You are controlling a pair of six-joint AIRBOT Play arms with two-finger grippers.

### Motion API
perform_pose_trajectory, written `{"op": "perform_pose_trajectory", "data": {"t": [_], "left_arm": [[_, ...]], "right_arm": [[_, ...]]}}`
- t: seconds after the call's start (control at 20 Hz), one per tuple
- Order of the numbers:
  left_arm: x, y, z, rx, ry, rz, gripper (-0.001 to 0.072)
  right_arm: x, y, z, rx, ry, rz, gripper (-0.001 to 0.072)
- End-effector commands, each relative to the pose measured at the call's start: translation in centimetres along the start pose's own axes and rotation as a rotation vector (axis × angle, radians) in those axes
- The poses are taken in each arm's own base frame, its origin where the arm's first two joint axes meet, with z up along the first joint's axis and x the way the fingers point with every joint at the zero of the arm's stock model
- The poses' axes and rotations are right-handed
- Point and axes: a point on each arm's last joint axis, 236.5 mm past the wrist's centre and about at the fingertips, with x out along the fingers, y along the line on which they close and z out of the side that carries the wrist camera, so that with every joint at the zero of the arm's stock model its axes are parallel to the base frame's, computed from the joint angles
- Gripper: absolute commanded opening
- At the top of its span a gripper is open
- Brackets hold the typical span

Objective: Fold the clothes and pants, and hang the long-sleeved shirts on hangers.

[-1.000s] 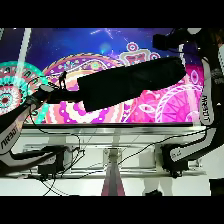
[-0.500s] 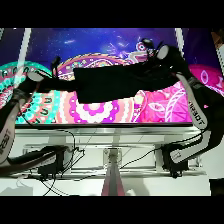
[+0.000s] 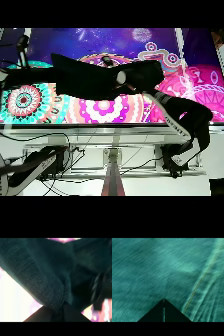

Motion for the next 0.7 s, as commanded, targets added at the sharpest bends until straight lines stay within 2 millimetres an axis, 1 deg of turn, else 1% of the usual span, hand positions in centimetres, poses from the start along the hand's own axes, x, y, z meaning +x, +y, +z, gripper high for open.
{"op": "perform_pose_trajectory", "data": {"t": [0.0,0.05,0.1,0.2,0.25,0.3,0.35,0.4,0.45,0.55,0.65], "left_arm": [[-2.6,-0.1,1.3,0.009,-0.08,0.027,0.0029],[-2.8,-0.2,1.5,0.012,-0.087,0.028,0.003],[-2.8,-0.3,1.5,0.012,-0.089,0.027,0.003],[-2.3,-0.8,1.5,0.02,-0.087,0.013,0.0029],[-2.1,-1.3,1.7,0.032,-0.092,0.006,0.0029],[-1.7,-1.8,2.0,0.045,-0.105,0.002,0.0029],[-1.3,-2.6,2.6,0.064,-0.128,-0.004,0.0029],[-0.7,-3.4,3.3,0.079,-0.154,-0.015,0.0029],[0.1,-4.8,4.0,0.084,-0.184,-0.041,0.0029],[2.4,-8.0,5.2,0.053,-0.234,-0.124,0.0029],[5.4,-11.6,5.8,-0.034,-0.265,-0.223,0.0029]], "right_arm": [[1.0,5.7,-0.2,-0.04,-0.053,0.071,0.0024],[0.7,5.9,0.2,-0.051,-0.055,0.073,0.0024],[0.2,5.4,1.3,-0.066,-0.076,0.06,0.0024],[-1.5,3.2,4.1,-0.075,-0.128,0.021,0.0025],[-2.9,1.5,5.5,-0.064,-0.148,-0.002,0.0025],[-4.4,-0.5,6.8,-0.048,-0.164,-0.028,0.0024],[-6.2,-3.0,8.0,-0.029,-0.184,-0.062,0.0025],[-8.1,-5.5,9.1,-0.022,-0.206,-0.102,0.0025],[-10.3,-8.7,10.0,-0.003,-0.226,-0.153,0.0025],[-14.5,-14.6,10.9,0.08,-0.257,-0.223,0.0025],[-18.5,-19.5,10.8,0.17,-0.28,-0.275,0.0025]]}}
